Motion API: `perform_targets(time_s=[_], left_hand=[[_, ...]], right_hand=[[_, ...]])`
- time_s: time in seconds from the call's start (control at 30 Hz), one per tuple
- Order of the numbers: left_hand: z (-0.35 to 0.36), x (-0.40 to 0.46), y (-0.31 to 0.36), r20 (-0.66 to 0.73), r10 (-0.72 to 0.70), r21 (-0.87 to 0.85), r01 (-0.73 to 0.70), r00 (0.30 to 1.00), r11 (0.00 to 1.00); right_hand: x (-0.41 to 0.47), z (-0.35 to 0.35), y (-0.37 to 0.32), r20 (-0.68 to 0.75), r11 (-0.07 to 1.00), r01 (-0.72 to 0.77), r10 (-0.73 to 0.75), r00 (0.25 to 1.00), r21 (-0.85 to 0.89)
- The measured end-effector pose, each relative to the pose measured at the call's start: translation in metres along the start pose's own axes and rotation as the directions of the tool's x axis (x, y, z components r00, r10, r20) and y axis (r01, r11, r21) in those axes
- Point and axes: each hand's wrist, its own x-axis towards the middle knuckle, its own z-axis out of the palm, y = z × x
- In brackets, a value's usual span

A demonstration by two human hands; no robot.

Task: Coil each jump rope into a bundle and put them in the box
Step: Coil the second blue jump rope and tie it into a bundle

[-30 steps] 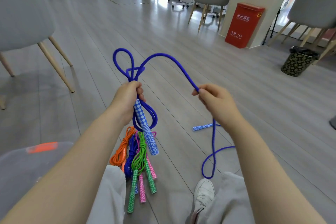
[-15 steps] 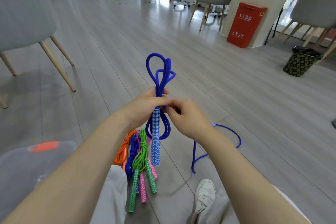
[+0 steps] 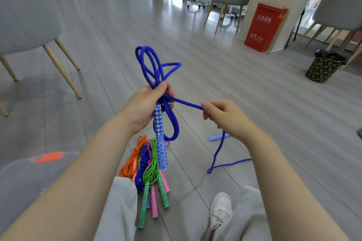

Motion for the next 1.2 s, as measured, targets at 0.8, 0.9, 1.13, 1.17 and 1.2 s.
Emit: perform_targets(time_s=[0.8, 0.9, 1.13, 1.17, 1.2], left_hand=[[0.014, -0.005, -0.014, 0.053, -0.056, 0.354, 0.034, 0.997, 0.935], [0.017, -0.008, -0.017, 0.093, -0.096, 0.396, 0.052, 0.991, 0.917], [0.022, -0.014, -0.016, 0.177, -0.189, 0.447, 0.092, 0.966, 0.890], [0.021, -0.013, -0.017, 0.195, -0.187, 0.456, 0.079, 0.963, 0.886], [0.021, -0.013, -0.018, 0.205, -0.188, 0.461, 0.075, 0.961, 0.884]], right_hand=[[-0.001, 0.010, -0.008, -0.098, 0.995, 0.045, -0.036, 0.995, 0.085], [0.001, 0.021, -0.013, -0.081, 0.997, 0.069, -0.066, 0.995, 0.043], [0.003, 0.032, -0.009, -0.056, 0.993, 0.118, -0.117, 0.992, 0.007], [0.003, 0.032, -0.008, -0.072, 0.990, 0.132, -0.134, 0.988, -0.039], [0.003, 0.033, -0.008, -0.088, 0.987, 0.145, -0.151, 0.985, -0.069]])
